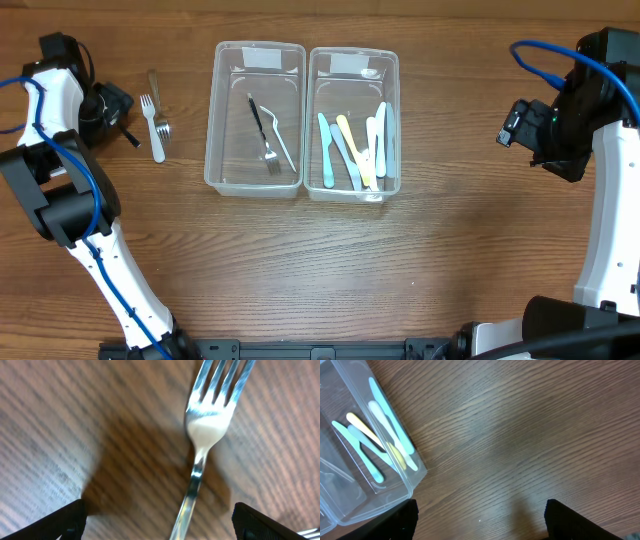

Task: Pack container
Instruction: 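Move left gripper to the silver metal fork and close on it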

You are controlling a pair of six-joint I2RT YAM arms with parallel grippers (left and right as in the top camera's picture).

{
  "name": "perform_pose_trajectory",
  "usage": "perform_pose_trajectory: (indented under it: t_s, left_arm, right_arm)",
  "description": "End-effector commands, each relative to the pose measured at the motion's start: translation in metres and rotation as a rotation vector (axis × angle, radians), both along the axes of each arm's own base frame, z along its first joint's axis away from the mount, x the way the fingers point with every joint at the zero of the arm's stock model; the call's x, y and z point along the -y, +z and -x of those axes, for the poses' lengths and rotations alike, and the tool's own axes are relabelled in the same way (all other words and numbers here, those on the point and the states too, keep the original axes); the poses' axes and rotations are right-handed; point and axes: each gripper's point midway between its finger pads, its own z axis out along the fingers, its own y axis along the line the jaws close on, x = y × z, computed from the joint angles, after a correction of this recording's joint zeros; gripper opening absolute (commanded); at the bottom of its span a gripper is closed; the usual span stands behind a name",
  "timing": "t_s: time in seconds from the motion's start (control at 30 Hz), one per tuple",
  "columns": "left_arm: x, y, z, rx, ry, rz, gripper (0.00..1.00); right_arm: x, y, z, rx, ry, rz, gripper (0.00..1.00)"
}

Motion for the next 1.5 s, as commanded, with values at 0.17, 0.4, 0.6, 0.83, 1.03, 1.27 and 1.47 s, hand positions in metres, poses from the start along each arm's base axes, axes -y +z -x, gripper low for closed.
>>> perform_pose_trajectory:
  t_s: [0.17, 0.4, 0.6, 0.83, 1.03, 1.27, 1.47]
  left_arm:
    - [-0.009, -0.006, -0.003, 0.001, 0.004, -0.052, 0.88]
    - [-0.017, -0.006, 0.007, -0.047, 0.015, -0.099, 0.85]
    - [-0.016, -0.006, 0.009, -0.061, 0.012, -0.111, 0.68]
    - [-0.015, -0.006, 0.012, -0.076, 0.012, -0.108, 0.47]
    - [-0.014, -0.006, 0.012, -0.076, 0.011, -0.106, 0.37]
    - [-0.014, -0.007, 0.014, -0.083, 0.01, -0.103, 0.22]
    - [-0.013, -0.007, 0.016, -0.093, 0.009, -0.1, 0.15]
  right_arm:
    - [0.0, 0.004, 0.001, 0.013, 0.004, 0.002, 0.83]
    - [0.0, 0.004, 0.002, 0.011, 0.003, 0.002, 0.83]
    - [0.0, 0.003, 0.002, 0.01, 0.004, 0.002, 0.83]
    - [0.0, 0.003, 0.002, 0.011, 0.004, 0.002, 0.83]
    - [0.0, 0.003, 0.002, 0.011, 0.003, 0.002, 0.83]
    - [0.0, 0.003, 0.002, 0.011, 0.003, 0.002, 0.83]
    - [0.0, 0.003, 0.002, 0.01, 0.004, 0.002, 0.83]
